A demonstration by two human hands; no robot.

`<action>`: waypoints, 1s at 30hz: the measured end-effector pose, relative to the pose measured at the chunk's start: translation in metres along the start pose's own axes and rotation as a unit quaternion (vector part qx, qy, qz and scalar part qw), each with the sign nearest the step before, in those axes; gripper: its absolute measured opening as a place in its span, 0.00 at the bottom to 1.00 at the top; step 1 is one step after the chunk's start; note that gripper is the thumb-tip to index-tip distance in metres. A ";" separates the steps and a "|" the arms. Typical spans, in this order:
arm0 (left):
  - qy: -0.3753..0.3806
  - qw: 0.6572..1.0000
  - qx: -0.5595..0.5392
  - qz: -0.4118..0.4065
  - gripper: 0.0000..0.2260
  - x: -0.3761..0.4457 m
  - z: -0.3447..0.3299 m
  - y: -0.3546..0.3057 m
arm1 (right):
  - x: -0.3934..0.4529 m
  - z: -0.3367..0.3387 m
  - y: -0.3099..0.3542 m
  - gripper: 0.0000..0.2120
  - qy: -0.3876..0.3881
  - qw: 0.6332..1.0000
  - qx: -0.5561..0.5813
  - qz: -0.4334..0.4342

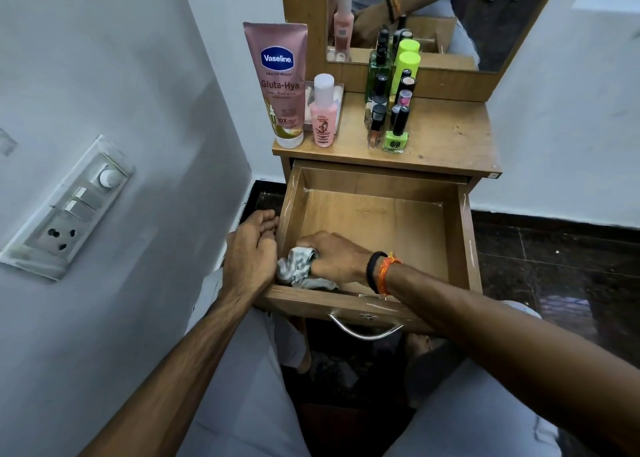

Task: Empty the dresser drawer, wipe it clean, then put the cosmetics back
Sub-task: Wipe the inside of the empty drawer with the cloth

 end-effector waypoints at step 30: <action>0.060 0.933 0.249 -0.252 0.22 -0.017 -0.016 -0.016 | -0.105 0.064 -0.087 0.15 0.210 0.826 -0.522 0.001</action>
Point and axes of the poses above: each hand's wrist, its own x-axis towards the middle knuckle, its own z-axis out of the back of the hand, y = z × x, the point moved 4 cm from there along x, towards the middle knuckle, and after that the axes turned 2 degrees about -y, right-handed, at the moved point
